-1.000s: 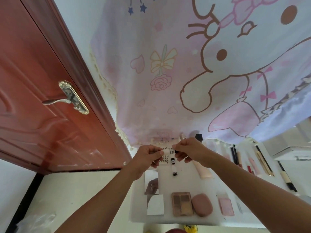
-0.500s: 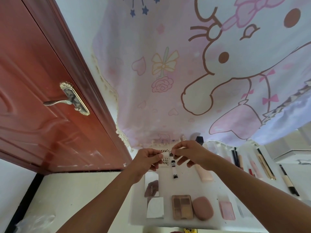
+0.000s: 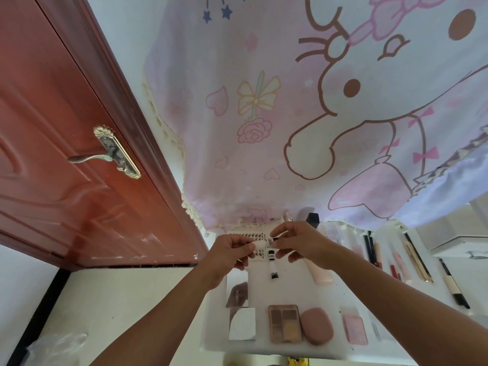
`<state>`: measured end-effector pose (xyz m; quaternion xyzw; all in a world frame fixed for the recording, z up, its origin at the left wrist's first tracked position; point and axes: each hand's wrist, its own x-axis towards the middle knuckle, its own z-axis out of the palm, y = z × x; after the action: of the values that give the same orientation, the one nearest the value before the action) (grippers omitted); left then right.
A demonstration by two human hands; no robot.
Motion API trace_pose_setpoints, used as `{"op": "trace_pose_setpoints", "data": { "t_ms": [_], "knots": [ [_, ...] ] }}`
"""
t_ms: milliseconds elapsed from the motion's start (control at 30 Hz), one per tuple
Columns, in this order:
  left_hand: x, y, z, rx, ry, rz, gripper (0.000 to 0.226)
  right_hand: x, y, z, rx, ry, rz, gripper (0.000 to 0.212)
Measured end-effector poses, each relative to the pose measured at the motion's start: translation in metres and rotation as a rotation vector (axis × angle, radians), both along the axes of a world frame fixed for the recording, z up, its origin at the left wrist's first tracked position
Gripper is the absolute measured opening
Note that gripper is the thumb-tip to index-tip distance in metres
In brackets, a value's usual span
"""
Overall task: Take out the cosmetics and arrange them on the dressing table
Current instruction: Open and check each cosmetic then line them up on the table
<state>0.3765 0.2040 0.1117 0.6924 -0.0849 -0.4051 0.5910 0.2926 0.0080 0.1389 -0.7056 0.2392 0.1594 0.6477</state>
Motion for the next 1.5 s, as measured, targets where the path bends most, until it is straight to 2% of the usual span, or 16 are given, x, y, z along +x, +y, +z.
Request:
{"op": "trace_pose_setpoints", "data": {
  "t_ms": [67, 333, 567, 833, 1033, 1200, 1367, 1500],
  "knots": [
    [-0.001, 0.001, -0.001, -0.001, 0.009, 0.006, 0.020, 0.000, -0.001, 0.000, 0.032, -0.002, -0.013, 0.024],
    [-0.006, 0.001, -0.007, 0.008, 0.033, 0.029, 0.017, 0.000, -0.004, -0.006, -0.016, -0.014, -0.044, 0.011],
    [-0.017, -0.003, -0.023, 0.042, 0.062, 0.046, 0.017, 0.000, -0.008, -0.017, -0.009, -0.013, -0.056, 0.013],
    [-0.036, -0.002, -0.052, 0.043, 0.245, 0.127, 0.012, 0.000, -0.015, -0.048, 0.043, 0.064, -0.024, 0.021],
    [-0.054, -0.005, -0.078, 0.100, 0.290, 0.200, 0.009, 0.006, -0.020, -0.082, -0.036, 0.130, 0.028, 0.020],
    [-0.066, -0.018, -0.112, 0.277, 0.218, 0.240, 0.017, 0.023, -0.018, -0.116, -0.177, 0.171, 0.099, 0.014],
    [-0.069, -0.037, -0.141, 0.624, -0.140, 0.189, 0.020, 0.041, -0.014, -0.151, -0.362, 0.142, 0.240, 0.015],
    [-0.071, -0.049, -0.152, 0.744, -0.262, 0.175, 0.014, 0.051, -0.010, -0.167, -0.558, 0.086, 0.386, 0.020]
  ]
}}
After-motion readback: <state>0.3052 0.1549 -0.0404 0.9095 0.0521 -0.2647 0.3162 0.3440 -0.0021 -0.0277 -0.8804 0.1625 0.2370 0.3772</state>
